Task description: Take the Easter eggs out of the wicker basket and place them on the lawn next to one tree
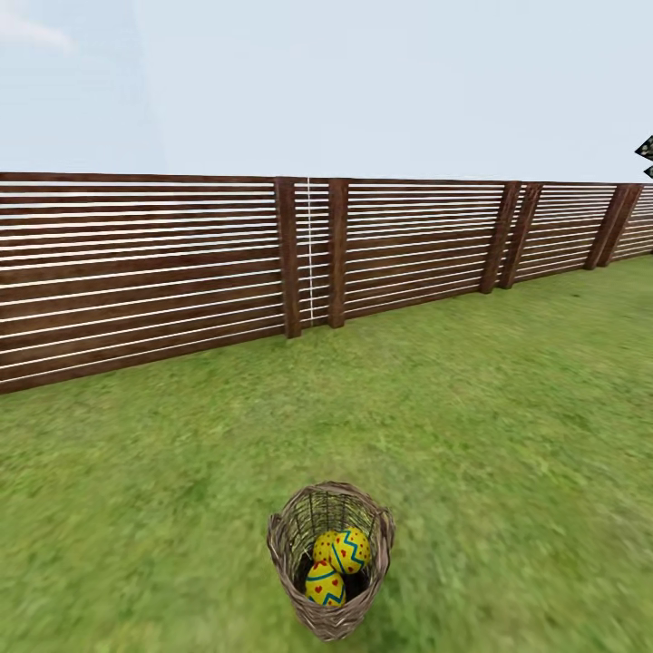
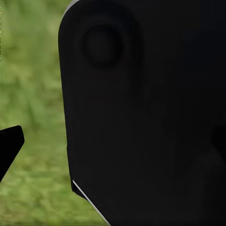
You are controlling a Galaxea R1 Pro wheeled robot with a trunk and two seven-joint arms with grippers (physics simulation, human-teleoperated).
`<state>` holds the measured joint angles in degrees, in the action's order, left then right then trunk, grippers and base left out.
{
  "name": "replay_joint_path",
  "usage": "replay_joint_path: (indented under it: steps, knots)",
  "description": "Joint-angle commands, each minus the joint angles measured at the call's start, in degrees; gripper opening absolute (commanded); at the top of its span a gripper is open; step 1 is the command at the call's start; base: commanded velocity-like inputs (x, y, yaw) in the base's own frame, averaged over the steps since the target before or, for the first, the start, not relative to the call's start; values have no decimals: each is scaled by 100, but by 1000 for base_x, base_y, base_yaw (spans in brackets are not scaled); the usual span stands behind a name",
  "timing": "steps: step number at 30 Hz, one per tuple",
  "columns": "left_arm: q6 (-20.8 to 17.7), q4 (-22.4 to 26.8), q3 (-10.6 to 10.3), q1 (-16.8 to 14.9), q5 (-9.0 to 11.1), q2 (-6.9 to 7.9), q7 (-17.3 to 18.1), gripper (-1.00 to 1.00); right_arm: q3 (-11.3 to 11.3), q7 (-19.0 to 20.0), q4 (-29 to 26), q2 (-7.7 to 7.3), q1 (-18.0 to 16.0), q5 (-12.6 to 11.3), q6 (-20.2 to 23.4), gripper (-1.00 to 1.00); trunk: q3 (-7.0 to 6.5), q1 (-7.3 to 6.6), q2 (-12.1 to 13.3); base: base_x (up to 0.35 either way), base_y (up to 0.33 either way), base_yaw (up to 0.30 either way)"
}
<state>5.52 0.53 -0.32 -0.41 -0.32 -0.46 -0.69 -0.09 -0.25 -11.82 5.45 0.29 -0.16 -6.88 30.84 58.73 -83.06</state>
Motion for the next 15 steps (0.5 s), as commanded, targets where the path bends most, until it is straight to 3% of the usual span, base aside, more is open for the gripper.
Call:
replay_joint_path:
  steps: [1,15]
  knots:
    - [19,-7,-8,-3,2,9,-5,100,-1,-3,-270,37,5,-7,130,100,4,0,-2,0,0,0]
    - [255,-4,5,-3,16,45,4,100,-33,-11,-483,56,-16,-16,352,100,4,0,-2,0,0,0]
